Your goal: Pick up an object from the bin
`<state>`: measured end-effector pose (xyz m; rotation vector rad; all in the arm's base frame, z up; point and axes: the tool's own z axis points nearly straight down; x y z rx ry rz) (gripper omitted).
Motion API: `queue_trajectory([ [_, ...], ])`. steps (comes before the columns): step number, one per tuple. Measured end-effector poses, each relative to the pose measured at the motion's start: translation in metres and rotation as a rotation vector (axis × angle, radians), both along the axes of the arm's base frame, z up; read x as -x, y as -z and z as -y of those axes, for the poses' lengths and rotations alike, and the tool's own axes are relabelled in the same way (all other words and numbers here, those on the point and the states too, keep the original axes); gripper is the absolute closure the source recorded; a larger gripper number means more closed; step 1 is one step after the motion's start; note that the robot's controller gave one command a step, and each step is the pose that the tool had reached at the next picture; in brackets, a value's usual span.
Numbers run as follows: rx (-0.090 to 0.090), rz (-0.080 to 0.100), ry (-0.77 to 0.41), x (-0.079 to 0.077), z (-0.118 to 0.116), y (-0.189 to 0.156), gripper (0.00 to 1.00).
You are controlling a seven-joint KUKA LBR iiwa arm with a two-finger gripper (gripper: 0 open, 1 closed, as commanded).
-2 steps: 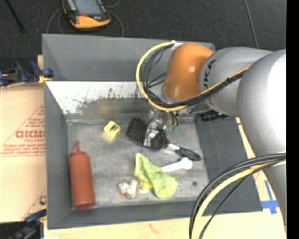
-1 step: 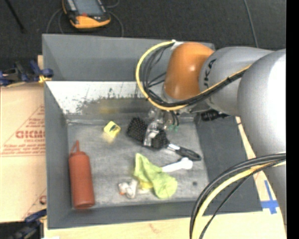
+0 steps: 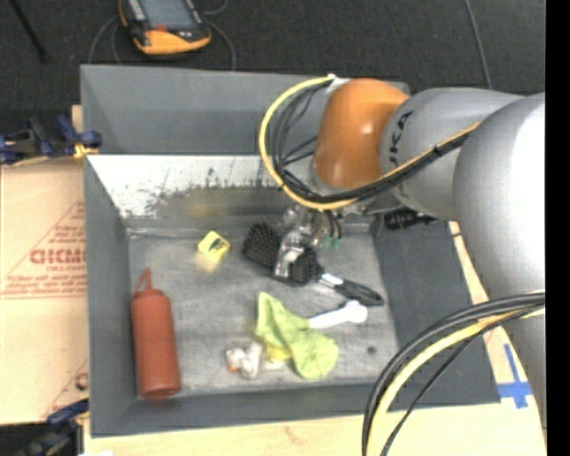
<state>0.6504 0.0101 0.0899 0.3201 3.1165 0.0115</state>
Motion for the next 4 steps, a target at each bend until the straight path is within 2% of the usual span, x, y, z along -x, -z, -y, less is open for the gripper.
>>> queue_trajectory([
  [2,0.004,-0.011,-0.001,0.003,0.001,-0.024,1.00],
  [4,0.005,-0.006,0.000,0.002,0.002,-0.058,1.00],
])
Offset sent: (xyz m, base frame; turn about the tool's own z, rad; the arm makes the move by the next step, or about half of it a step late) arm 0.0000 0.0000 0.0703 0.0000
